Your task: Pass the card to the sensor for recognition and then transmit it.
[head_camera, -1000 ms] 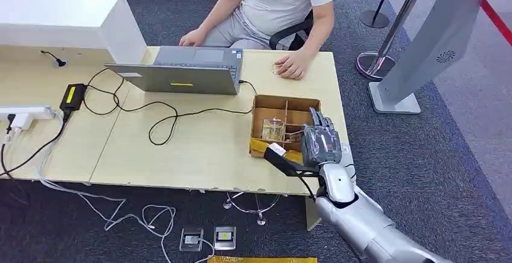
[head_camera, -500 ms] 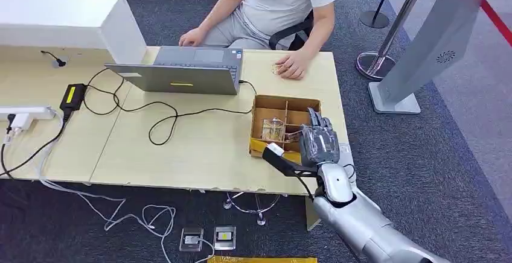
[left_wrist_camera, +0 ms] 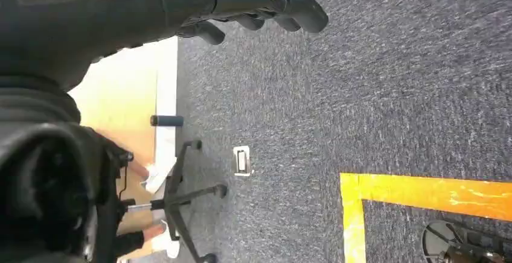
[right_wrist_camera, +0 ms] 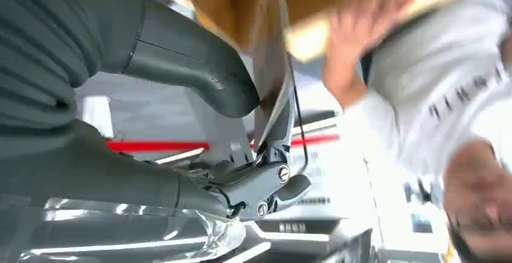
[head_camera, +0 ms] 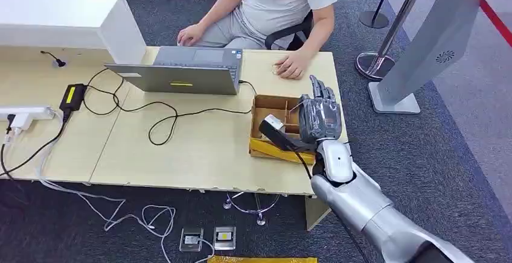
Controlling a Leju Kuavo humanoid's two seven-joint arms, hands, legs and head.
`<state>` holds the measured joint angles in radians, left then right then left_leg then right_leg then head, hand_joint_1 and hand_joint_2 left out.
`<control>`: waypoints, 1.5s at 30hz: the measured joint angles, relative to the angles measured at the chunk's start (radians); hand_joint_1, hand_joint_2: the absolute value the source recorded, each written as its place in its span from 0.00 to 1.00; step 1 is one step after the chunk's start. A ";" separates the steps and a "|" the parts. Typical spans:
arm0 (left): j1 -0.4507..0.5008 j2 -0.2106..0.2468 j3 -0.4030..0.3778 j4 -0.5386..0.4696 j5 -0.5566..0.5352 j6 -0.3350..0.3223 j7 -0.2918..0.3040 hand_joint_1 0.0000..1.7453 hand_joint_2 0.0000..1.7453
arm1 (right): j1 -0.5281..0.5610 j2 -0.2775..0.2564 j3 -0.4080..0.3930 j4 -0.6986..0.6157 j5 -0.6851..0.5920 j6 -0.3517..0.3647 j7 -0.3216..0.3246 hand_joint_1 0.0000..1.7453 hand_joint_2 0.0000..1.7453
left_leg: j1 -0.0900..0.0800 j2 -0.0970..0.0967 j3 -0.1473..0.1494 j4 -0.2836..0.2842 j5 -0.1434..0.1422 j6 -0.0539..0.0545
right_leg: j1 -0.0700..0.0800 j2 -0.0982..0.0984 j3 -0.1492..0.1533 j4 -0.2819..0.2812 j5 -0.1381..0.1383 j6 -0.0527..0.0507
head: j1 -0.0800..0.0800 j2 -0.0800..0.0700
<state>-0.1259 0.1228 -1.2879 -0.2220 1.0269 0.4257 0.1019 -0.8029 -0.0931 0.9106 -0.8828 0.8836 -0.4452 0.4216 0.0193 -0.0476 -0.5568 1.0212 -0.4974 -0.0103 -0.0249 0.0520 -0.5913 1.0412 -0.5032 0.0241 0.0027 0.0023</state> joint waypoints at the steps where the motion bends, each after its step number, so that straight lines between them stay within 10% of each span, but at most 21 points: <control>1: 0.000 0.000 0.000 0.000 -0.003 -0.002 0.000 0.00 0.00 | -0.016 -0.001 -0.004 -0.018 0.011 0.003 0.010 1.00 1.00 | 0.000 0.000 0.000 0.000 0.000 0.000 | 0.000 0.000 0.000 0.000 0.000 0.000 | 0.000 0.000; 39: -0.001 -0.005 -0.005 0.000 -0.017 -0.020 0.012 0.00 0.00 | -0.048 -0.009 -0.016 -0.117 0.051 0.036 0.024 1.00 1.00 | 0.000 0.000 0.000 0.000 0.000 0.000 | 0.000 0.000 0.000 0.000 0.000 0.000 | 0.000 0.000; 40: -0.001 -0.005 -0.005 0.000 -0.017 -0.020 0.012 0.00 0.00 | -0.048 -0.007 -0.016 -0.113 0.053 0.037 0.024 0.60 1.00 | 0.000 0.000 0.000 0.000 0.000 0.000 | 0.000 0.000 0.000 0.000 0.000 0.000 | 0.000 0.000; 41: -0.001 -0.005 -0.005 0.000 -0.017 -0.020 0.011 0.00 0.00 | -0.048 -0.005 -0.016 -0.109 0.053 0.037 0.024 0.89 1.00 | 0.000 0.000 0.000 0.000 0.000 0.000 | 0.000 0.000 0.000 0.000 0.000 0.000 | 0.000 0.000; 45: -0.001 -0.006 -0.005 0.000 -0.018 -0.019 0.012 0.00 0.00 | -0.048 -0.001 -0.016 -0.090 0.046 0.034 0.024 0.89 1.00 | 0.000 0.000 -0.001 0.000 0.000 0.000 | 0.000 0.000 0.000 0.000 0.000 0.000 | 0.000 0.000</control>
<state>-0.1264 0.1163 -1.2924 -0.2220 1.0094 0.4063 0.1137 -0.8512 -0.0939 0.8949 -0.9732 0.9293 -0.4116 0.4459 0.0195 -0.0479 -0.5573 1.0212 -0.4974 -0.0104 -0.0248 0.0519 -0.5912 1.0412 -0.5032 0.0241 0.0027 0.0023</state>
